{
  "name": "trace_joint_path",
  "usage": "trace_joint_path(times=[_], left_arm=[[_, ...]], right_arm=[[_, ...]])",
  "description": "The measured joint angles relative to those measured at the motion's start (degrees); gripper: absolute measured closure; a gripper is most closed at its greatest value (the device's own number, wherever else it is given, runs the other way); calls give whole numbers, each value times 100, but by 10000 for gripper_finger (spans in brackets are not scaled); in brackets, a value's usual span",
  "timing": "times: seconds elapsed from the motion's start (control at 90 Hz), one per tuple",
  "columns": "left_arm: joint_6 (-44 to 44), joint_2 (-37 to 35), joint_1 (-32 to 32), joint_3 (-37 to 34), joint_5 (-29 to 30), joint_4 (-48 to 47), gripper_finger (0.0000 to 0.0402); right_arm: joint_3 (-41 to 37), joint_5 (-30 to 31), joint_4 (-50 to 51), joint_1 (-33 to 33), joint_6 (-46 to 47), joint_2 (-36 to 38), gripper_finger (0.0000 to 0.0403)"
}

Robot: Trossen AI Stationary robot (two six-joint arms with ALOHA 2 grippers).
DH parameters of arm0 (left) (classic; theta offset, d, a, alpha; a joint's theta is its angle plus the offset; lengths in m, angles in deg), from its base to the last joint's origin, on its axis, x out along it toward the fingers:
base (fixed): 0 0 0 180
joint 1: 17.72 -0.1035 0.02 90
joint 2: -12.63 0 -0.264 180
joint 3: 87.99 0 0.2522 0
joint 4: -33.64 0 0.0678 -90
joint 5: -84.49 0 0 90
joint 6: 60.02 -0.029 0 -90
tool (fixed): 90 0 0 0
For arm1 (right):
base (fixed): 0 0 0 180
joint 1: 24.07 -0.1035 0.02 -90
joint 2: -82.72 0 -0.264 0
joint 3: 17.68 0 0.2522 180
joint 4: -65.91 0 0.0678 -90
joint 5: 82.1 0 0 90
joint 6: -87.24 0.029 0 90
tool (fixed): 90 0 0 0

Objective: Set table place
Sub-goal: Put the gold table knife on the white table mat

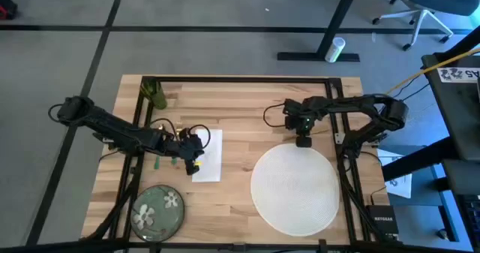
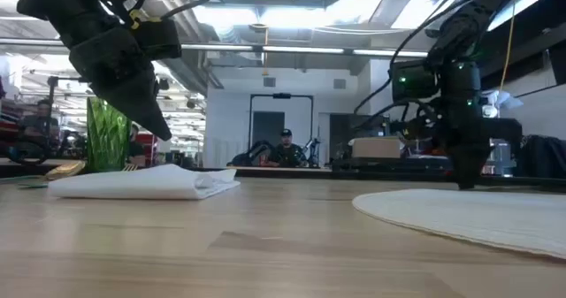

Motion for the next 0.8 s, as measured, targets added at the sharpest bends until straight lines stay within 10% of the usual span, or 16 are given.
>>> trace_joint_path(times=[0.333, 0.8], left_arm=[[19, 0, 0, 0, 0, 2, 402], [-2, 0, 79, 0, 9, -7, 402]], right_arm=[[544, 46, -272, -7, -371, -34, 403], [722, 615, 2854, 0, -1530, -13, 356]])
